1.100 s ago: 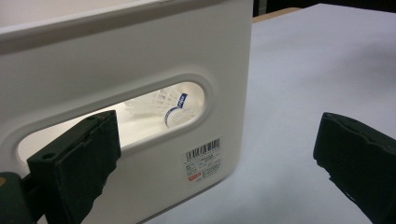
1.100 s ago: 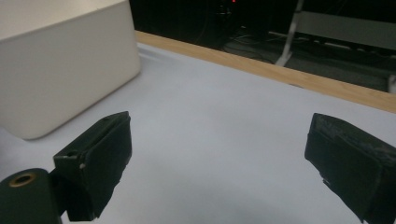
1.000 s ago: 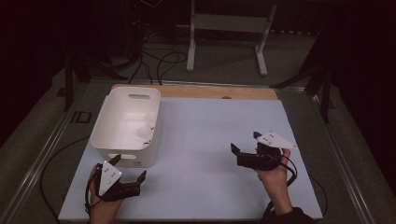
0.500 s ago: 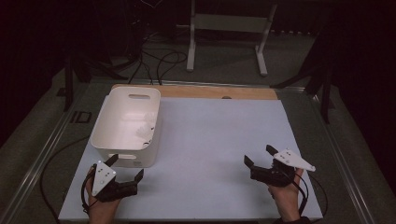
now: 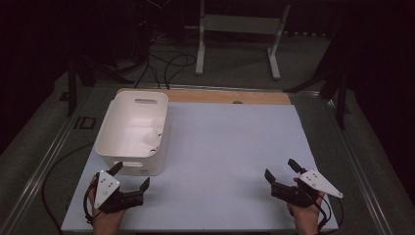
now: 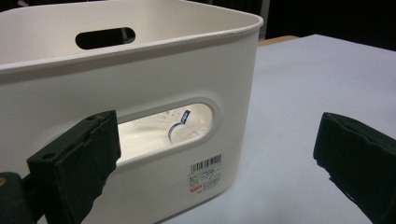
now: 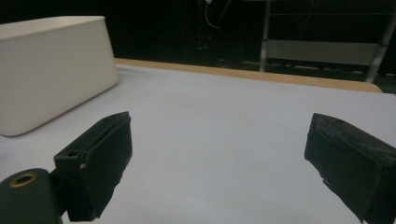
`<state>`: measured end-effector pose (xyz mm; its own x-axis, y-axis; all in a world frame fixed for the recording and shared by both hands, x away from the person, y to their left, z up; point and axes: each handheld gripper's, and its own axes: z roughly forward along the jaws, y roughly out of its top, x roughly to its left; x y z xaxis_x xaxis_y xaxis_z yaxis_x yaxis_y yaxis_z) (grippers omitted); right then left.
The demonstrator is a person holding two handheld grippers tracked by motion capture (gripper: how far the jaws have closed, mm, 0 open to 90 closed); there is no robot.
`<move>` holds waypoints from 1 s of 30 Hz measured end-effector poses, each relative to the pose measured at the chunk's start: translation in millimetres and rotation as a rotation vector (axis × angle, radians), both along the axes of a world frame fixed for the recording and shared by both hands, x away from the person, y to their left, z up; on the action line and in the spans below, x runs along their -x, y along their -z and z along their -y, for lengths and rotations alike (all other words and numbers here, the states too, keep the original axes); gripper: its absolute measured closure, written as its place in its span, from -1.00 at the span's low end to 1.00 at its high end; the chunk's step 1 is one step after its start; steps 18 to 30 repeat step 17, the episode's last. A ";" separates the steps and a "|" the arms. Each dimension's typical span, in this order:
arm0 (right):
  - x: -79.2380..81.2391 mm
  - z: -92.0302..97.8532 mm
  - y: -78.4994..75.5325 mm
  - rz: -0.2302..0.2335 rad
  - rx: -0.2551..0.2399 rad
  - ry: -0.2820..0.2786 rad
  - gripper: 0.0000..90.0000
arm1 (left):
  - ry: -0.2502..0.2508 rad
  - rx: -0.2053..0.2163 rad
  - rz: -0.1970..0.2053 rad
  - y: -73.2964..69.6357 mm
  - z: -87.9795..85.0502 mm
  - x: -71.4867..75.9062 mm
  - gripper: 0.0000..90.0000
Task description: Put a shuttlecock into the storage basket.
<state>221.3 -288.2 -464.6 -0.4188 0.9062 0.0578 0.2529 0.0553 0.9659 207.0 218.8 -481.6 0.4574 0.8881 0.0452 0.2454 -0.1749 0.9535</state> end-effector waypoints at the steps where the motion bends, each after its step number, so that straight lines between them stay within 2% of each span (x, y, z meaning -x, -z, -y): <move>1: -0.3 0.3 1.2 0.003 0.010 0.004 -0.83 | 0.001 -0.001 0.000 0.0 -0.2 -0.1 -0.97; 6: -1.3 -0.1 5.5 0.008 0.001 0.003 -0.83 | -0.002 0.007 0.000 0.2 -1.3 -0.5 -0.98; 17: -3.5 -8.0 10.1 -0.009 0.050 -0.001 -0.83 | -0.006 -0.003 -0.011 2.0 -0.1 -2.0 -0.98; 30: -3.5 -8.0 10.1 -0.009 0.050 -0.001 -0.83 | -0.006 -0.003 -0.011 2.0 -0.1 -2.0 -0.98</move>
